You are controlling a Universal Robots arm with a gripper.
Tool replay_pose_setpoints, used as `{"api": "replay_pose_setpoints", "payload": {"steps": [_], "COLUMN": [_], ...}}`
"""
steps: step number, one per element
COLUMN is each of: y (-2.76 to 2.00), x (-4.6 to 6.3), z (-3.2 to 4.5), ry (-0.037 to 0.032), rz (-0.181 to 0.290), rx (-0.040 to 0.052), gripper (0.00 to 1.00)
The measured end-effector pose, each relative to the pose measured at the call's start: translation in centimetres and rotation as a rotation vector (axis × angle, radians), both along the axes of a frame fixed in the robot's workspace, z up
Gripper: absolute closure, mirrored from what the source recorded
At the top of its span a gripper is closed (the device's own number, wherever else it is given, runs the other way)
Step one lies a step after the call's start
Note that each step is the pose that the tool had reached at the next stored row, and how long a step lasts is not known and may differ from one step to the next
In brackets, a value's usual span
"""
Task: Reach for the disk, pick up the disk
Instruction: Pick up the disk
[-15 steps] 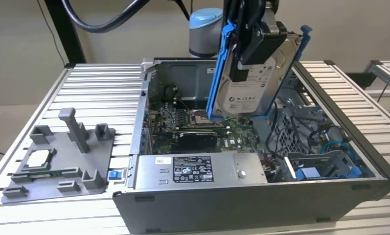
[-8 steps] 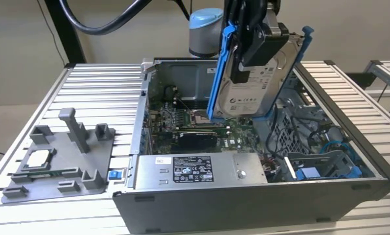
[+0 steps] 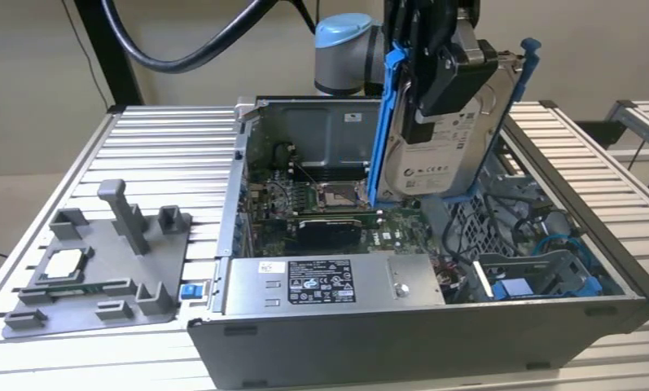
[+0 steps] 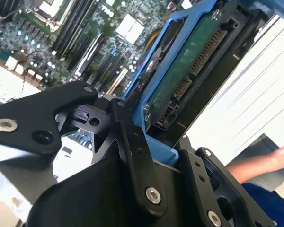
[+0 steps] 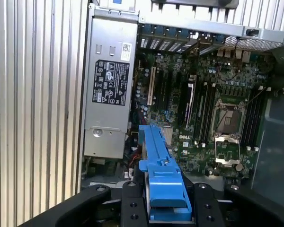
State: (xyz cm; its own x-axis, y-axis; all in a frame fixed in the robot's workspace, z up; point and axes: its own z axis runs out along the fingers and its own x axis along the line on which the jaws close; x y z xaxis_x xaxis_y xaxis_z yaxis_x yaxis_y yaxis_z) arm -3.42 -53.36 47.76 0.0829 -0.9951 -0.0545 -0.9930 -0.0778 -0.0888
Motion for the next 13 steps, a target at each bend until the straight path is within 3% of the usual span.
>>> {"api": "replay_pose_setpoints", "payload": {"steps": [2,5,13], "y": [-0.33,-0.94,-1.51], "x": [0.0,0.0,0.2], "z": [-0.11,-0.16,-0.38], "ry": [-0.0128,-0.0131,-0.0131], "rz": [-0.001,-0.002,-0.021], "rx": [-0.0016,-0.0014,-0.0023], "gripper": [1.0,1.0,1.0]}}
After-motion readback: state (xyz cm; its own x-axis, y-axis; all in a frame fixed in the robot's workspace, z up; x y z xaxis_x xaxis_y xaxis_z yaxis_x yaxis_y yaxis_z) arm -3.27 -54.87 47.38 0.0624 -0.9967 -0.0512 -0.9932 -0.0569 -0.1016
